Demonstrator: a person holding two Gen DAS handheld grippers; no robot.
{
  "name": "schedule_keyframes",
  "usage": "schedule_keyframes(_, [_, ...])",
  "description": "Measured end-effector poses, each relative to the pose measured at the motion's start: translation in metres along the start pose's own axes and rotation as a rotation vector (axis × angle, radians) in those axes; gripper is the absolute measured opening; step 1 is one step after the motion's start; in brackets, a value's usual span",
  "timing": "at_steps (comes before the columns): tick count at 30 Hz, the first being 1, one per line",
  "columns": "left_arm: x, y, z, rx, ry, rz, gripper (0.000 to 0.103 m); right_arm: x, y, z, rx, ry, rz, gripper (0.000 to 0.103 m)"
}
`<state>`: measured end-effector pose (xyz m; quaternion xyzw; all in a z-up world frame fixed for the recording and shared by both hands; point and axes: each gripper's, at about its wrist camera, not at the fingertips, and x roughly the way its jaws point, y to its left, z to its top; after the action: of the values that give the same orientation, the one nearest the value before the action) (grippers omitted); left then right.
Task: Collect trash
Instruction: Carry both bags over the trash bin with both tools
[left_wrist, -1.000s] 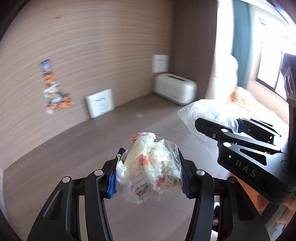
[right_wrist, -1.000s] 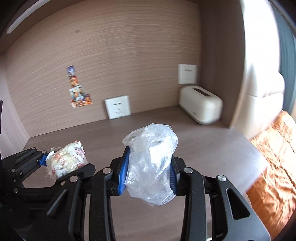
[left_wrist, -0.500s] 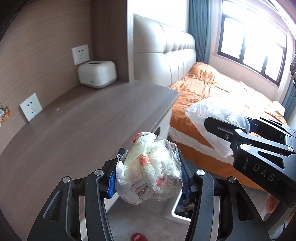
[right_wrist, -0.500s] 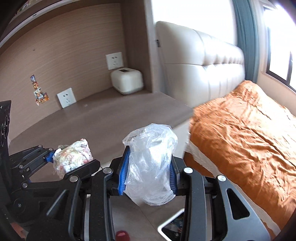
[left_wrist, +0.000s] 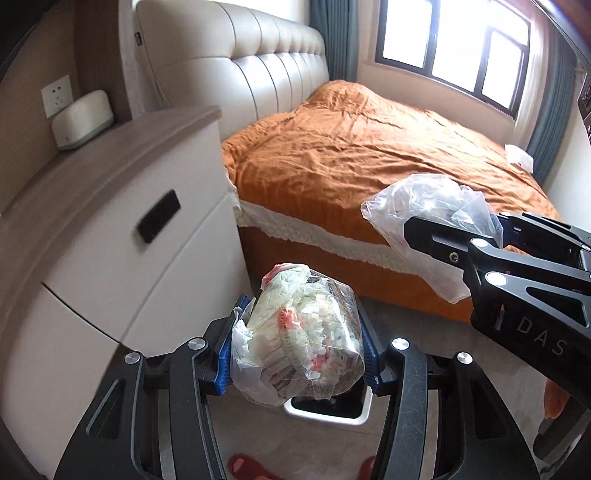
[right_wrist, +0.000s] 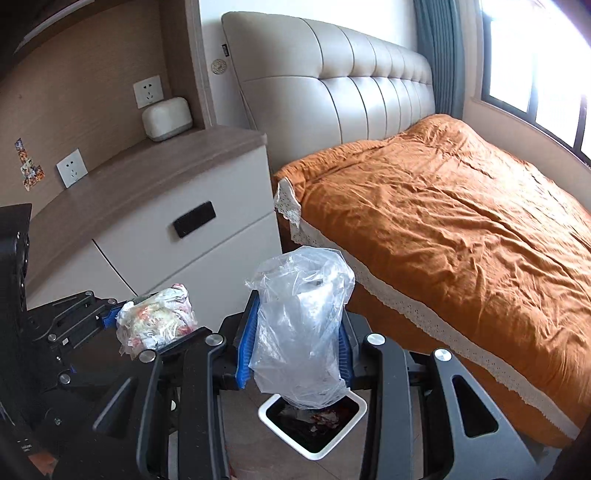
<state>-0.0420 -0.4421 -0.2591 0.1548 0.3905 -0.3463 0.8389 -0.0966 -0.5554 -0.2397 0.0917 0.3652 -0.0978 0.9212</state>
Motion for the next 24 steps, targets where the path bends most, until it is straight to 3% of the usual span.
schedule_keyframes(9, [0.127, -0.033, -0.069, 0.073, 0.096, -0.108, 0.052, 0.092, -0.052, -0.092, 0.071, 0.097, -0.056, 0.037])
schedule_keyframes(17, [0.242, -0.037, -0.157, 0.089, 0.183, -0.129, 0.052, 0.193, -0.062, -0.196, 0.073, 0.233, -0.058, 0.037])
schedule_keyframes(21, [0.279, -0.036, -0.196, 0.085, 0.212, -0.163, 0.054, 0.235, -0.060, -0.244, 0.053, 0.296, -0.048, 0.037])
schedule_keyframes(22, [0.288, -0.037, -0.205, 0.092, 0.226, -0.165, 0.058, 0.241, -0.059, -0.252, 0.053, 0.309, -0.034, 0.042])
schedule_keyframes(23, [0.295, -0.039, -0.211, 0.099, 0.244, -0.167, 0.093, 0.248, -0.060, -0.259, 0.059, 0.318, -0.034, 0.062])
schedule_keyframes(24, [0.303, -0.040, -0.218, 0.106, 0.261, -0.158, 0.099, 0.254, -0.062, -0.266, 0.067, 0.318, -0.046, 0.080])
